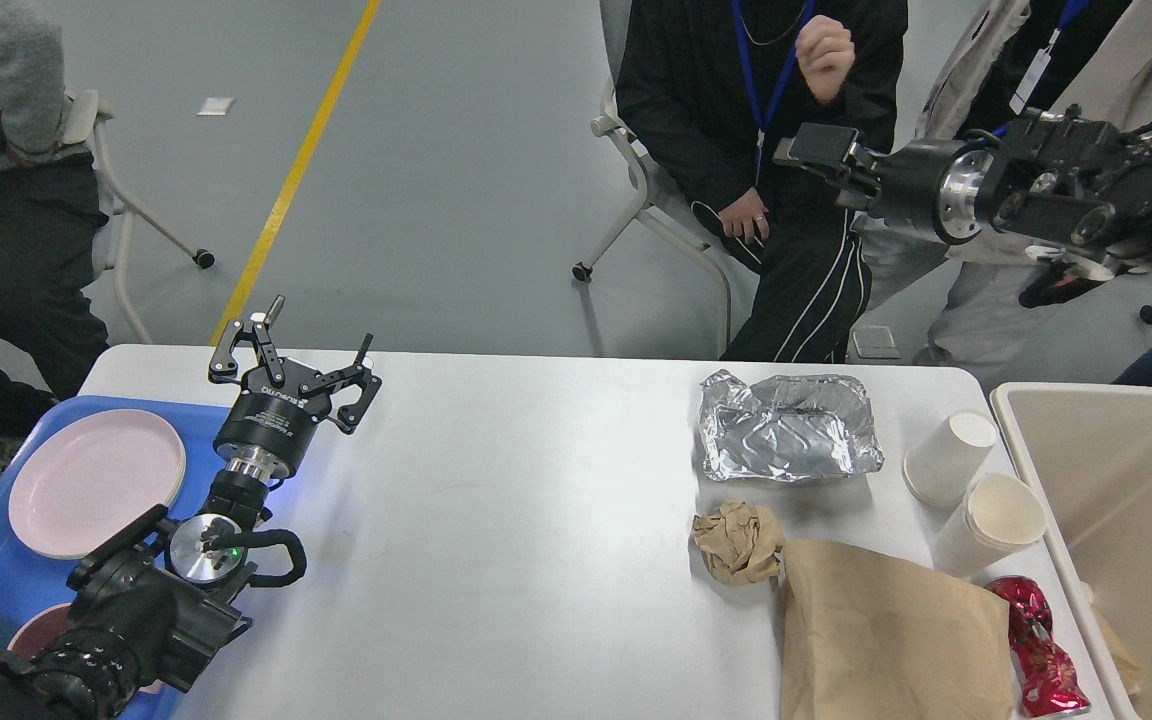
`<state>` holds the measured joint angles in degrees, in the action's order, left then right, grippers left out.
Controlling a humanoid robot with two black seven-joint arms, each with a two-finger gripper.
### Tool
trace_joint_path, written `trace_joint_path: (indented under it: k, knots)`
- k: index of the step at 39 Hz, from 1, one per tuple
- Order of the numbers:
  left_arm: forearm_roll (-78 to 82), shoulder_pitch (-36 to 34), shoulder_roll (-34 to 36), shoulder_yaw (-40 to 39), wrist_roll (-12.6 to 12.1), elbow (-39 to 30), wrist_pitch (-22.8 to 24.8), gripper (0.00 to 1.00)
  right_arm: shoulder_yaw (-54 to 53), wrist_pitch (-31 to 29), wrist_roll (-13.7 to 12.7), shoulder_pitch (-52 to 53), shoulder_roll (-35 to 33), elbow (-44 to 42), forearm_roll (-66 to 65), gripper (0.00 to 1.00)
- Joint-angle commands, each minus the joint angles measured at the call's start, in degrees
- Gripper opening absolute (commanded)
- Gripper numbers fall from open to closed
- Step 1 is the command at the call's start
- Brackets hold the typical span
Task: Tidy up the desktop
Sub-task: 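Raise the right gripper and bring it over the foil tray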
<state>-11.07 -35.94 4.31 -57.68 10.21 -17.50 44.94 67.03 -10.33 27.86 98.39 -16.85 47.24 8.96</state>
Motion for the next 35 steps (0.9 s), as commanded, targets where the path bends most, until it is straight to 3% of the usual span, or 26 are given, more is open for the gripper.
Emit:
trace_joint_path:
  k: [1,12,15,19,24,31,33,35]
  knots:
    - [-0.01,-0.01,0.00,0.02,-0.02,0.01,-0.03,0.99,3.29,-5.49,0.00,3.38,0.85,1.80,0.00,1.00]
    - [-0.01,-0.01,0.00,0.02,0.07,0.01,-0.03,0.99,5.74,-17.61,-0.17,14.37,4.37,12.97,-1.23,1.00]
    - [-0.10,-0.01,0.00,-0.06,-0.02,0.01,-0.03,0.99,6.63,-23.75,-1.31,15.51,5.42,15.59,-6.21,1.00]
    - [-0.01,-0.01,0.00,0.02,0.07,0.01,-0.03,0.99,6.89,-24.92,-3.07,16.57,6.39,19.90,-8.87,1.00]
    - [-0.10,-0.01,0.00,0.02,-0.02,0.01,-0.03,0.99,6.63,-24.83,-10.26,19.82,6.48,26.14,-9.23,1.00]
    - [-0.10,0.08,0.00,-0.06,0.07,0.01,-0.03,0.99,6.45,-24.30,-23.45,22.54,5.95,32.56,-8.88,1.00]
    - [-0.10,0.08,0.00,-0.06,0.07,0.01,-0.03,0.99,6.80,-23.17,-25.13,23.51,5.86,35.36,-8.61,1.00]
    - [-0.10,0.08,0.00,-0.06,0.07,0.01,-0.03,0.99,7.68,-21.76,-25.13,24.56,6.21,37.39,-8.44,1.00]
